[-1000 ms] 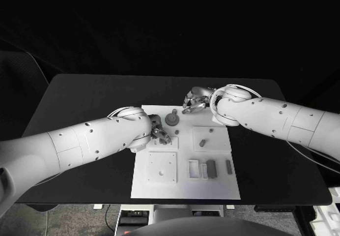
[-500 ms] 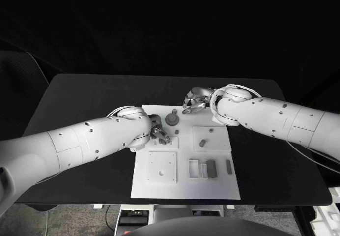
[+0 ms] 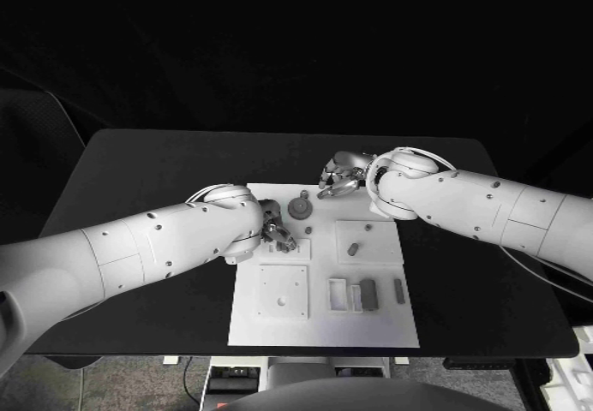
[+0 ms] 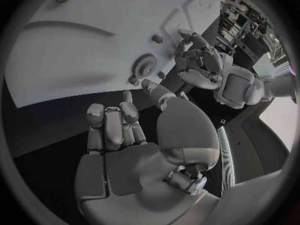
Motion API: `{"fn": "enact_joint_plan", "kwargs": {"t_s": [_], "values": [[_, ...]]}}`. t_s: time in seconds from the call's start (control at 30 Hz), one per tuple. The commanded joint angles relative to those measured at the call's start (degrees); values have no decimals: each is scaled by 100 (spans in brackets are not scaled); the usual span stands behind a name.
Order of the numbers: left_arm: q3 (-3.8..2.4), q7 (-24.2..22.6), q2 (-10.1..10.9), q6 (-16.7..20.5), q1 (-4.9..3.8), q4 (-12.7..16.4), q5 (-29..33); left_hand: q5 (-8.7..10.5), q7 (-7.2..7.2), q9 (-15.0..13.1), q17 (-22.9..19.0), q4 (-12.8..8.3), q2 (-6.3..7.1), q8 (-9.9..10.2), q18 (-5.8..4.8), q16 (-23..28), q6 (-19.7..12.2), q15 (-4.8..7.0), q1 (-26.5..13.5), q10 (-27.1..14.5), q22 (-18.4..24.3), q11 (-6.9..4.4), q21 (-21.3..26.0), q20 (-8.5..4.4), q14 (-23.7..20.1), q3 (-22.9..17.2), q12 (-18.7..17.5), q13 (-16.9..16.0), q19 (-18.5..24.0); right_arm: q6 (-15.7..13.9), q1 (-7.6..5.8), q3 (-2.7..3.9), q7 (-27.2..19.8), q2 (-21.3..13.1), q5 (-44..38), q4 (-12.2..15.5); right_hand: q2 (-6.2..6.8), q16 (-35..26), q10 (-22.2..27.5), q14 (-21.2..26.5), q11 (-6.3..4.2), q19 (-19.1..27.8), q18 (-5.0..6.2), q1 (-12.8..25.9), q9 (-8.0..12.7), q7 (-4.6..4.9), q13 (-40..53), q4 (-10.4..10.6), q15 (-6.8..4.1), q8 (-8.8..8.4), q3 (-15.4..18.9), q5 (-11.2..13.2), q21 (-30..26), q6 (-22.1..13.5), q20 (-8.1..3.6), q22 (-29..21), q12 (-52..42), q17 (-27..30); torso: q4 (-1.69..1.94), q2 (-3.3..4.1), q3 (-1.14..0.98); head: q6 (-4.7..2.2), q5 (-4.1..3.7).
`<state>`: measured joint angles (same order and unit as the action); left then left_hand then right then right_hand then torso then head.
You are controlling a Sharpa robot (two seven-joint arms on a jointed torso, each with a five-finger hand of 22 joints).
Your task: Assemble the parts on the task board
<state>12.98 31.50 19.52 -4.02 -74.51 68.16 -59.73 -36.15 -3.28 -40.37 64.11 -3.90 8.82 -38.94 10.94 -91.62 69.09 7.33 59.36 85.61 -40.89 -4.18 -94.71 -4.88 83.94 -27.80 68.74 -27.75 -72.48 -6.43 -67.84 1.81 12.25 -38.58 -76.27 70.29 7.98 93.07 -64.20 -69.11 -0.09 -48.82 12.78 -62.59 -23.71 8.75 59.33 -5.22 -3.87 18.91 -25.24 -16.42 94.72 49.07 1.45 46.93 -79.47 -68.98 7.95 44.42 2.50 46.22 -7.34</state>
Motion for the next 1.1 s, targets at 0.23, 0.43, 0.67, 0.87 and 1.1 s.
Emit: {"fn": "enact_joint_plan", "kwargs": {"t_s": [0.23,0.43,0.67,0.87,1.1], "values": [[28,126,5,46,30,-27,57,601,73,-4,-25,-103,-268,-31,406,14,484,33,-283,277,-6,-134,-735,-3,663,42,10,21,-41,74,3,2,-10,-3,-48,5,-5,21,-16,23,-9,26,98,74,8,66,-10,6,-31,-3,-42,-18,43,22,-9,-9,-35,4,2,3,2,-5,-6],[27,111,5,86,30,-28,62,873,72,-4,-36,-48,-211,-45,406,29,462,36,-472,262,-1,-134,-721,-10,659,164,8,25,-34,73,3,2,-10,-6,-48,1,-4,21,-16,22,-9,26,98,74,8,66,-10,6,-31,-3,-43,-18,43,21,-9,-9,-36,4,-1,2,1,-10,-4],[27,90,-5,133,30,-29,73,1055,72,-2,-41,-24,-132,-53,406,39,441,38,-634,246,2,-134,-711,-15,652,293,5,28,-23,74,3,2,-8,-5,-48,1,-4,24,-16,16,-9,26,98,75,9,66,-10,5,-31,-3,-43,-18,43,21,-9,-9,-36,-2,0,2,2,-7,-5],[27,84,-11,150,31,-34,89,1285,76,0,-45,-20,-98,-59,406,47,426,40,-717,235,7,-137,-701,-23,646,364,3,31,-13,76,3,2,-8,-7,-48,5,-4,22,-16,19,-9,26,98,75,9,66,-11,5,-31,-3,-44,-18,43,21,-9,-10,-36,2,-1,3,0,-12,-7],[27,70,-5,138,31,-32,91,1336,73,12,-46,-68,-115,-36,406,48,381,44,-666,226,9,-143,-697,-31,643,350,0,33,-9,77,3,2,-9,-6,-48,4,-5,27,-16,9,-9,27,98,75,9,66,-11,5,-31,-3,-44,-18,43,21,-9,-10,-36,-9,1,1,0,-13,-8]]}}
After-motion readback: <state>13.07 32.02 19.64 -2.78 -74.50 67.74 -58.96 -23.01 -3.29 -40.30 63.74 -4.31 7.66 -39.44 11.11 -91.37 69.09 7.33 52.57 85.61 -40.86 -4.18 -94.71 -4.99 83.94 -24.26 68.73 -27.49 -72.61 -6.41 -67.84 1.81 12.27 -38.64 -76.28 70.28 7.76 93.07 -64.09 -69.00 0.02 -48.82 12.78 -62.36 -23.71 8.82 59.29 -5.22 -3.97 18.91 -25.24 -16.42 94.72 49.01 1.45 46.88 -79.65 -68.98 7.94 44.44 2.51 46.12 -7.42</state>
